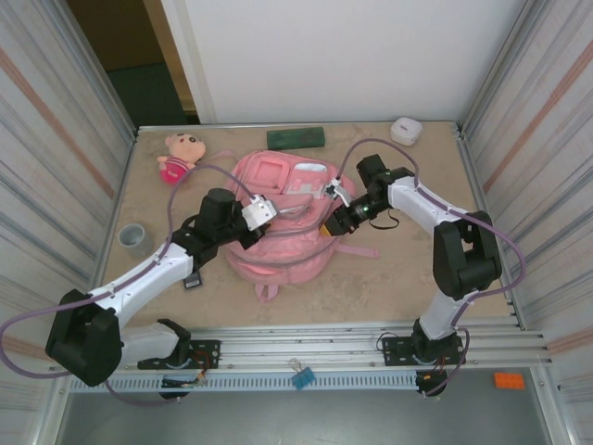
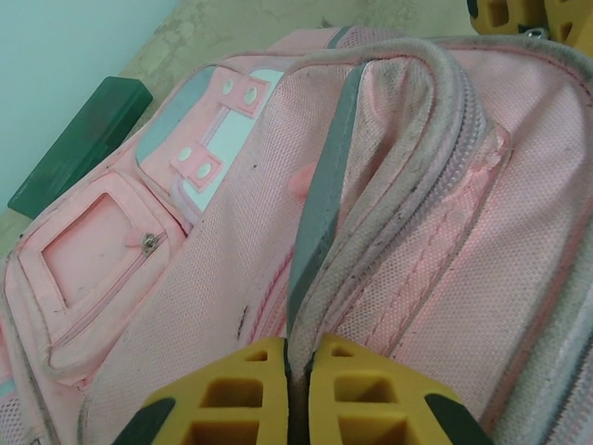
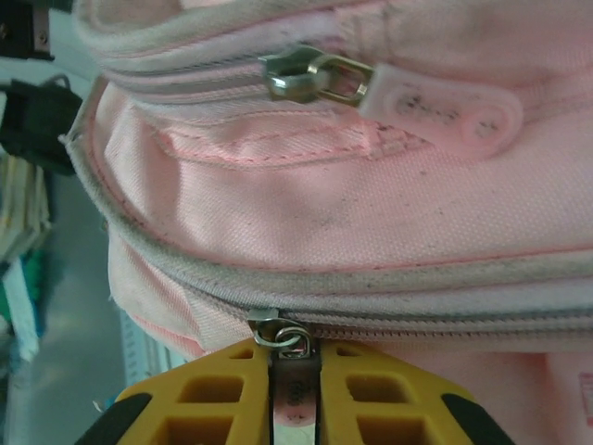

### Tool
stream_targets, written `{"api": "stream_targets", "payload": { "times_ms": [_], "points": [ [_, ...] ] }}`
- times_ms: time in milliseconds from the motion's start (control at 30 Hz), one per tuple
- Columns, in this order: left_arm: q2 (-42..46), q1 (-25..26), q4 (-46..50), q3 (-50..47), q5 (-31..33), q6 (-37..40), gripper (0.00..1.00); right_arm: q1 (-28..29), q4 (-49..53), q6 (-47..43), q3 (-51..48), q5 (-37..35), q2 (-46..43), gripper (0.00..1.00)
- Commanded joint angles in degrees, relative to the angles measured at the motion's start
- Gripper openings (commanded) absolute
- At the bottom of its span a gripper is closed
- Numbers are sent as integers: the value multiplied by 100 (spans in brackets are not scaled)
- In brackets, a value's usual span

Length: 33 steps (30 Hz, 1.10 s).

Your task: Pack the student bag

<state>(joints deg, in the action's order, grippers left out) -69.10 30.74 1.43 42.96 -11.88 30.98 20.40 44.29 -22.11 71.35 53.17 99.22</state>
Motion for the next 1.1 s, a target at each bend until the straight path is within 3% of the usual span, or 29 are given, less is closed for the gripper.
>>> {"api": "stream_targets", "payload": {
  "times_ms": [0,233,433,633,1067],
  "points": [
    [109,-43,-486,152,541,-243,0,33,-539,737,-173,282,-203,22],
    [230,5,-565,38,479,-322,0,32,-698,921,-331,362,-199,33],
    [189,60,-523,36,756,-366,0,-4,-758,1125,-462,230,-422,27],
    [155,172,-504,69,1121,-524,0,36,-958,1406,-607,-35,-717,7],
    [-319,998,-638,539,1903,-1608,0,1273,-1374,2518,-728,-1264,-1555,4]
  ]
}}
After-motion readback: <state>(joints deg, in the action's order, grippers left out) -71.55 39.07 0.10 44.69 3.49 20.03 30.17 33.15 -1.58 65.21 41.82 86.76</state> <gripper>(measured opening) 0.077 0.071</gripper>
